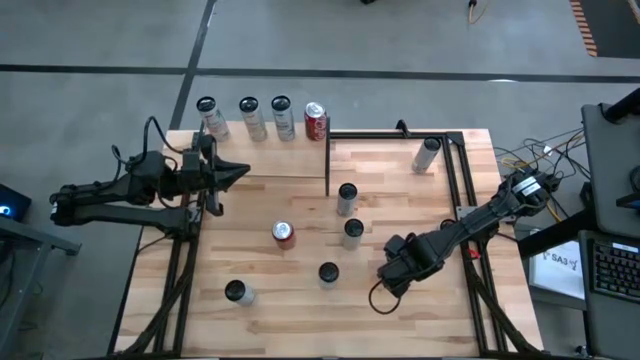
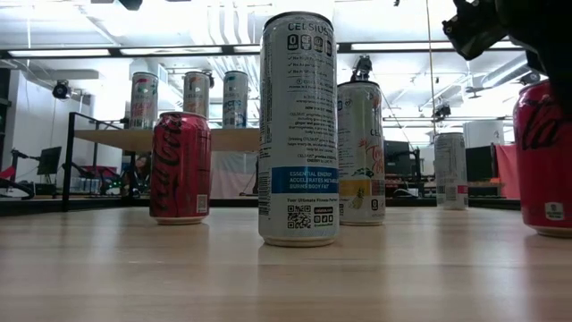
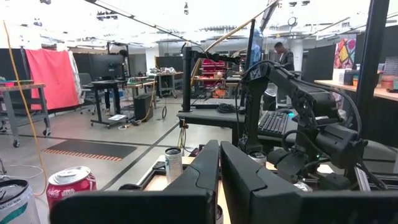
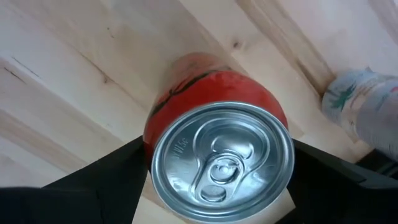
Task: Place canned beverage on shelf
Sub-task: Put the right red soda can on the shelf aligned with the other red soda can
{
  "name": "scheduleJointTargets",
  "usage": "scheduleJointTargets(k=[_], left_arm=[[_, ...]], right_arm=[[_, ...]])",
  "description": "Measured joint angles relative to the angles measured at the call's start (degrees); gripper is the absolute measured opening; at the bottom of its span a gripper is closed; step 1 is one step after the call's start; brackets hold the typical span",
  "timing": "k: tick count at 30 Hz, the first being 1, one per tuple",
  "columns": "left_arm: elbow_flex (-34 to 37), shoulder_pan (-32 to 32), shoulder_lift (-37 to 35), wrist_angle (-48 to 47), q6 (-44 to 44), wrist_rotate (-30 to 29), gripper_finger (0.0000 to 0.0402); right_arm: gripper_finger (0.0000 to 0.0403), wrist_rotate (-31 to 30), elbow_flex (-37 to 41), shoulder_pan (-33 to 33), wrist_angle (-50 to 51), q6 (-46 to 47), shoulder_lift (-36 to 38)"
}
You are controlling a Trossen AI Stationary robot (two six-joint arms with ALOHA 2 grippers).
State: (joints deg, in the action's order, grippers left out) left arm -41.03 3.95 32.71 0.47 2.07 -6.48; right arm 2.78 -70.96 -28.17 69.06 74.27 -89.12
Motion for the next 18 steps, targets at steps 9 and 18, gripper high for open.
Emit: scheduleJointTargets(k=[9,18], left_arm=[[0.1,0.0,1.1,0.0,0.0,0.0,0.0000],[-0.1,0.0,4.6,0.0,0.5,0.0,0.0000]], right_arm=[[0.0286,-1.3,-0.5,0.1,0.1,-3.0,0.0],[0.0286,-8.9,-11.4,0.8,13.1,-4.5,2.3]])
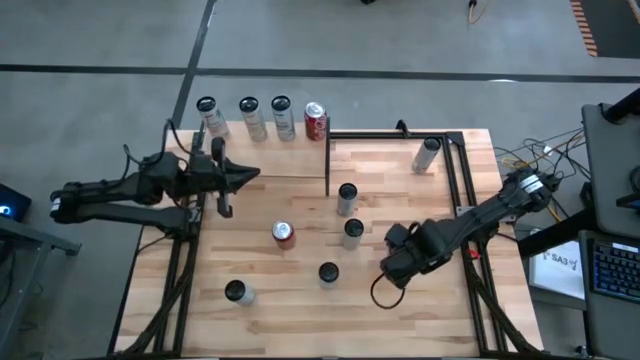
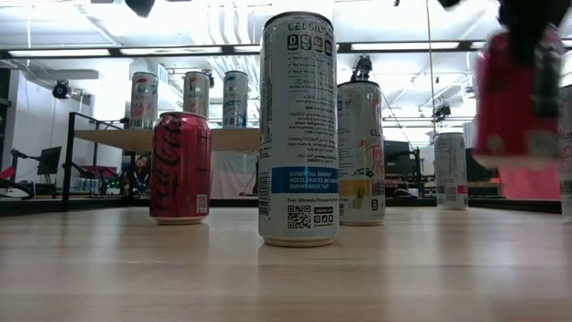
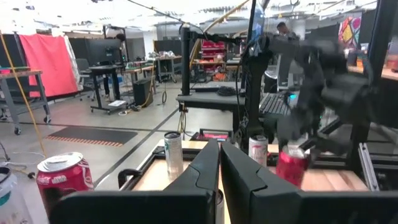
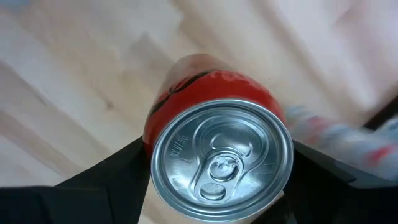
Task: Place canned beverage on shelf
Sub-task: Put the right red soda can on the shelf aligned with the other red soda can
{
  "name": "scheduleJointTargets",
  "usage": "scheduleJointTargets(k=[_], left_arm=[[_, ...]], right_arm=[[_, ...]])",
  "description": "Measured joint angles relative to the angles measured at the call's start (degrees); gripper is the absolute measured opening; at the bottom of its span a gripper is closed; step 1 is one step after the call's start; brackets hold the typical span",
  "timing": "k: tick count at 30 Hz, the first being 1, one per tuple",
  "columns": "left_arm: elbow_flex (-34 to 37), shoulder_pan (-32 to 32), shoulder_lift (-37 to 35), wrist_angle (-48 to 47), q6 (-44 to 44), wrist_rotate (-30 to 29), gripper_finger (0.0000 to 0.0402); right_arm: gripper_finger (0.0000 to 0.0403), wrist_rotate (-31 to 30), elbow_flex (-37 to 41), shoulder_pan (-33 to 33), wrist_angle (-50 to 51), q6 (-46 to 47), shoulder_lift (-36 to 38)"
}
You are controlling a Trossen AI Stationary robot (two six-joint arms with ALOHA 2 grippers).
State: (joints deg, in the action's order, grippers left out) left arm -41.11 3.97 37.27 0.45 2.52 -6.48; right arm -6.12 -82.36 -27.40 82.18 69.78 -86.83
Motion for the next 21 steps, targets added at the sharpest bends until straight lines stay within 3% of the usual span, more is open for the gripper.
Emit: scheduleJointTargets(k=[6,13,21], left_arm=[[-0.1,0.0,3.3,0.2,0.0,0.0,0.0000],[-0.1,0.0,7.7,5.4,-2.5,0.2,0.0000],[-0.1,-0.2,14.3,15.3,-3.1,8.7,0.0004]], right_arm=[[0.0286,-15.9,-11.6,-0.1,7.6,-4.1,1.7],[0.0286,-30.5,-23.1,0.7,5.9,-18.0,1.5],[0.0286,-32.3,-26.1,3.7,-12.3,-44.7,0.2]])
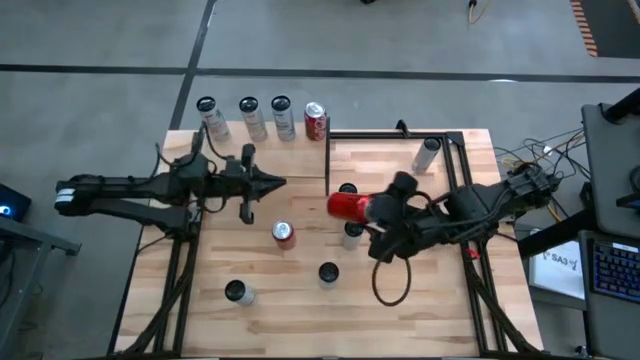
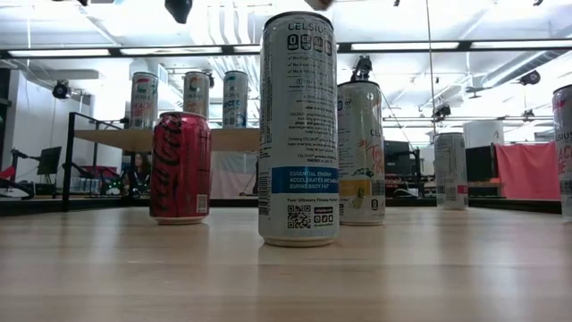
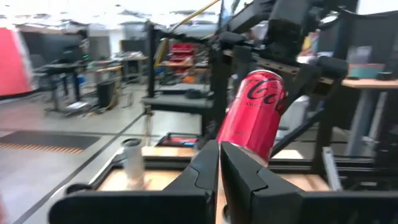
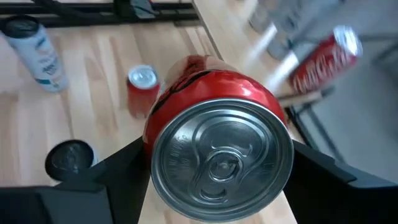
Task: Place canned beverage on shelf
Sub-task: Put the right red soda can on the shelf aligned with the other red soda can
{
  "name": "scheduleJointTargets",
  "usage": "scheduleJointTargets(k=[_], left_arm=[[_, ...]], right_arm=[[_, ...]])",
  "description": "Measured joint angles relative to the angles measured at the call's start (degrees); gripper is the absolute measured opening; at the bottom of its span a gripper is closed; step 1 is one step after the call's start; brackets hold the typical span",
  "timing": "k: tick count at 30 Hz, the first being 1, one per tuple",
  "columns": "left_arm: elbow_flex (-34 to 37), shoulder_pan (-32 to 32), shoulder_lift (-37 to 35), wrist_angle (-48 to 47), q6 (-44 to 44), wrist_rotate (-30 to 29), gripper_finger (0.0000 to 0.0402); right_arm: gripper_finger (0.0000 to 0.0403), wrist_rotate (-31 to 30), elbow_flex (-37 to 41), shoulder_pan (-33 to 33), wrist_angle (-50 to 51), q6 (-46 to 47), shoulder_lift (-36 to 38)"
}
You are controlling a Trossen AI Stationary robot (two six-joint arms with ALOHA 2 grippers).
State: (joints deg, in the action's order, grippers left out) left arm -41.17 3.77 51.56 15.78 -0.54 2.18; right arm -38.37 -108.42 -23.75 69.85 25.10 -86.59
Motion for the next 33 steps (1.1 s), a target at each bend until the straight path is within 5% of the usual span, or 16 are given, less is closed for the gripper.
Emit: scheduleJointTargets(k=[7,21,33], left_arm=[[0.0,-1.9,3.9,3.3,3.6,0.4,0.0070],[-0.1,-3.5,11.3,7.4,7.6,-0.4,0.0321],[-1.4,-3.4,18.1,8.0,7.9,3.7,0.0346]], right_arm=[[0.0286,4.3,0.0,4.5,-4.8,-9.5,-1.7],[0.0286,11.7,-0.1,10.5,-6.6,-17.4,-5.1],[0.0286,12.2,-0.2,10.8,-9.5,-22.7,-5.8]])
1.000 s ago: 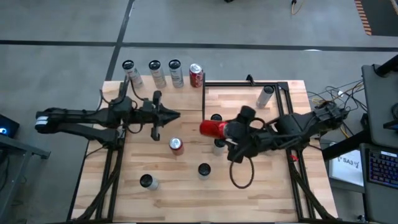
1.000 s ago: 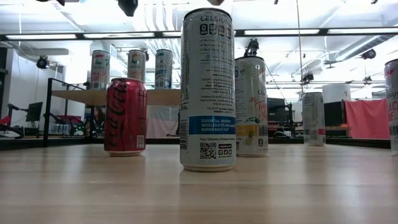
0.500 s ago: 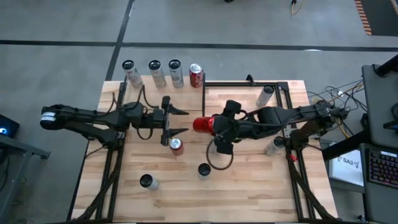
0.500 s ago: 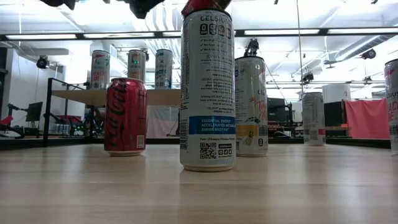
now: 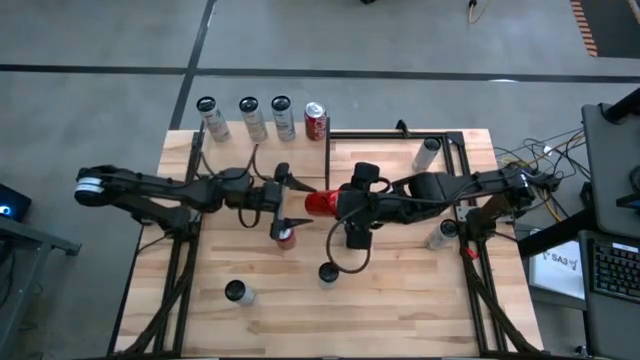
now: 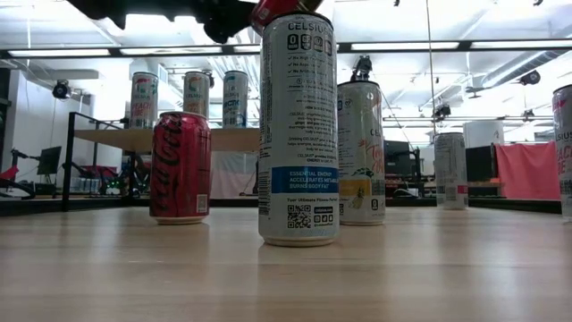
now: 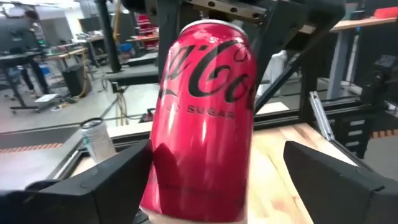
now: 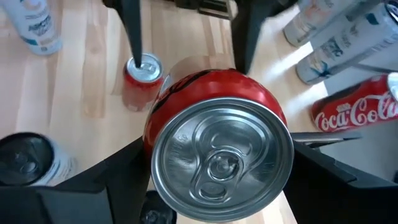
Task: Place canned beverage on shelf
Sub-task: Put the right red soda can on the shelf aligned with the other red soda can
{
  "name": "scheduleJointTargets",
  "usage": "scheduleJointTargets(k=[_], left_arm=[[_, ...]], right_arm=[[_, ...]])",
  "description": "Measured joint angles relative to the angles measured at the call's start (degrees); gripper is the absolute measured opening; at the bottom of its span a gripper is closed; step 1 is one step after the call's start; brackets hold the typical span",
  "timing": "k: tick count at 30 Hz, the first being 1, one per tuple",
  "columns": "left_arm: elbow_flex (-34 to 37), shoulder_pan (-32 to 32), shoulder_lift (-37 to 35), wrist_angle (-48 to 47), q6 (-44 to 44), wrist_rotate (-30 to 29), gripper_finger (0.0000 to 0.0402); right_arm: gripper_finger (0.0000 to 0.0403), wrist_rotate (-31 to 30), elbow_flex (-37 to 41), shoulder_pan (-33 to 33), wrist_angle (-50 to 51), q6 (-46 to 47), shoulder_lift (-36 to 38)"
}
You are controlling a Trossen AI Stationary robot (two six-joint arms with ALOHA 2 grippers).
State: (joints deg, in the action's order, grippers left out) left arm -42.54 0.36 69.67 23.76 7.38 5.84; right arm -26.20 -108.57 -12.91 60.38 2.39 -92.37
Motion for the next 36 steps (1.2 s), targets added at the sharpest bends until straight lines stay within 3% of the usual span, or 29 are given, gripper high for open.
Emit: scheduleJointTargets(k=[14,20,25,30,36], left_arm=[[-6.2,0.0,8.0,-2.4,0.7,0.7,0.0343],[-6.3,-0.3,8.2,-2.5,1.2,-2.1,0.0290],[-6.1,-0.9,7.4,-2.4,0.9,-5.6,0.0288],[-6.0,-3.5,6.4,-0.7,2.2,-16.9,0.0288],[-5.7,-9.2,4.4,0.2,8.6,-35.9,0.0288]], right_arm=[[0.0286,0.3,0.0,0.0,-1.1,-2.0,-0.2],[0.0286,1.0,0.0,0.0,-1.2,-3.2,-0.2],[0.0296,1.8,0.0,0.1,-1.5,-3.9,-0.2],[0.0354,-0.6,0.0,0.3,-4.7,-1.8,0.0],[0.0364,-4.5,-2.5,0.0,-4.1,-0.4,1.3]])
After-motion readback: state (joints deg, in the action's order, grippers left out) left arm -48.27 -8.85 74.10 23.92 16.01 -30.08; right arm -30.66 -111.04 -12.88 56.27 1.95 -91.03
